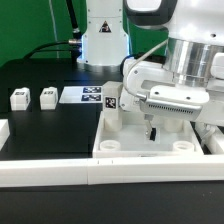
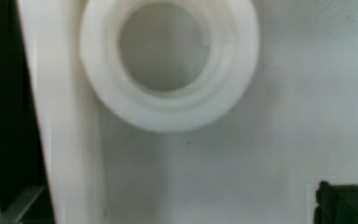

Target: Assemble square table

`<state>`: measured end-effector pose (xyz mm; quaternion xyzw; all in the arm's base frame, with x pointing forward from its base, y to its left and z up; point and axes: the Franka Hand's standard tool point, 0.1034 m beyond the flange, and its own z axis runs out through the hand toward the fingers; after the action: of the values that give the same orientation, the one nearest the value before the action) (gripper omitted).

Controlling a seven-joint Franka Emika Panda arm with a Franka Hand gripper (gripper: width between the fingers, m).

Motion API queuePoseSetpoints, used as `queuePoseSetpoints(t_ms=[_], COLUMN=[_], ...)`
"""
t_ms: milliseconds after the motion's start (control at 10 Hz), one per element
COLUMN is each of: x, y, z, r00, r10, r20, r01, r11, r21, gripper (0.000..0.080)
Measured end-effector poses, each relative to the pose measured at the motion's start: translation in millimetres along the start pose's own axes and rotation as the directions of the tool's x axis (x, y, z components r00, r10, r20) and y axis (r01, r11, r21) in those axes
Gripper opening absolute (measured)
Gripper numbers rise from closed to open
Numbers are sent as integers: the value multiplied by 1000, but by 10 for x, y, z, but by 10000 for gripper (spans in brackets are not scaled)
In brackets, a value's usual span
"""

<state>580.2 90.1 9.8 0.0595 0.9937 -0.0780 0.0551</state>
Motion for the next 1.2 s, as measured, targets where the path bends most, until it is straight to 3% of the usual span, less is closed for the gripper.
queuePoseSetpoints(t_ms=[300,400,600,800,900,1000,1100,1200], x=[-12,-110,-282,-389,-413,-430,-448,-441], y=[-3,-50,-389,-793,-1077,-1339,-1464,-1425], z=[-11,-191,-729,-1067,-1155,-1131,-1095,-1099], r00=[1000,1000,996,990,983,976,963,943], r10=[1,6,34,71,116,162,226,297], r20=[2,27,82,125,140,145,147,151], r01=[-1,-6,-38,-81,-128,-174,-237,-308], r11=[1000,1000,998,994,989,982,969,950], r21=[0,7,49,71,76,74,65,53], gripper=[649,649,649,649,649,649,649,649])
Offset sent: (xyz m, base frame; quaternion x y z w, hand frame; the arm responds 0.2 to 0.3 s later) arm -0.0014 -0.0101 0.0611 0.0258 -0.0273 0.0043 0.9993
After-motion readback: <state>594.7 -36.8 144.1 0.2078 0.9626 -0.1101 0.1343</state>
